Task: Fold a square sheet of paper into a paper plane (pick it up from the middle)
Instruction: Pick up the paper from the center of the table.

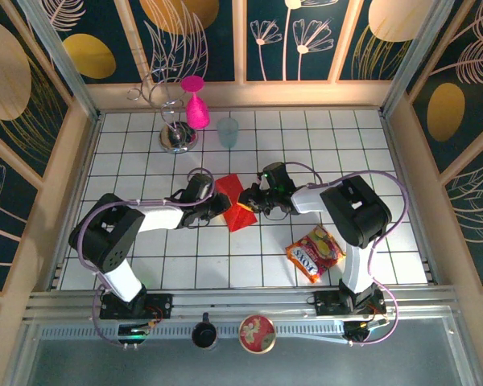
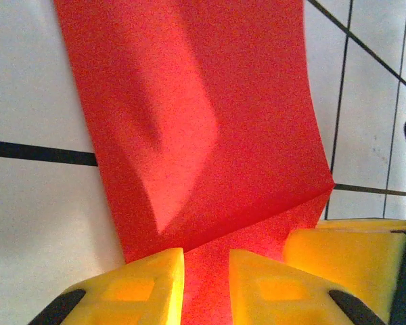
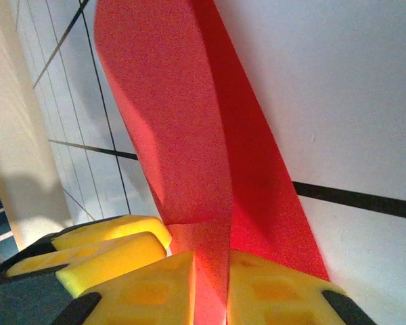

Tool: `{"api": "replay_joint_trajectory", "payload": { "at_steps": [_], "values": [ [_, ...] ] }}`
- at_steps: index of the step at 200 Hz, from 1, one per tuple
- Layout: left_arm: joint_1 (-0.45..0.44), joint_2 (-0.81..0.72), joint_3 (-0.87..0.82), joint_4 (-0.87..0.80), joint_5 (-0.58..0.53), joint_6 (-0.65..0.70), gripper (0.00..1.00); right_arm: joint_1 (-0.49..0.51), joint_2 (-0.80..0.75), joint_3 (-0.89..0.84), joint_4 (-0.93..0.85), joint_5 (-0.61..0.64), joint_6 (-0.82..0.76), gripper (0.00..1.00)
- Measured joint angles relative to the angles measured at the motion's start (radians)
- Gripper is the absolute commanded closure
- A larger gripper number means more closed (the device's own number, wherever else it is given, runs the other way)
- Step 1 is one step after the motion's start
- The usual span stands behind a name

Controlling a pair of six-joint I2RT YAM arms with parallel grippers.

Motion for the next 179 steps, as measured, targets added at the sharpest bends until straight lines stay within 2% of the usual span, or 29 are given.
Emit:
{"api": "replay_joint_trajectory", "payload": {
  "at_steps": [31, 63, 88, 102, 123, 179],
  "values": [
    [0.000, -0.014, 0.000, 0.000, 0.003, 0.000, 0.74, 0.000, 0.000, -0.002, 0.021, 0.001, 0.015, 0.94],
    [0.009, -0.072, -0.023, 0.001, 0.002, -0.011, 0.68, 0.000, 0.000, -0.018, 0.062, 0.013, 0.016, 0.99],
    [0.024, -0.143, -0.053, 0.009, 0.002, -0.024, 0.58, -0.003, -0.024, -0.053, 0.098, 0.021, 0.015, 0.99],
    [0.032, -0.183, -0.068, 0.018, 0.005, -0.035, 0.46, -0.010, -0.062, -0.080, 0.132, 0.020, 0.014, 1.00],
    [0.043, -0.235, -0.097, 0.074, 0.049, -0.068, 0.36, -0.033, -0.140, -0.113, 0.193, 0.015, 0.008, 1.00],
    [0.049, -0.296, -0.141, 0.311, 0.187, -0.229, 0.22, -0.130, -0.314, -0.177, 0.431, -0.074, 0.063, 0.99]
  ]
}}
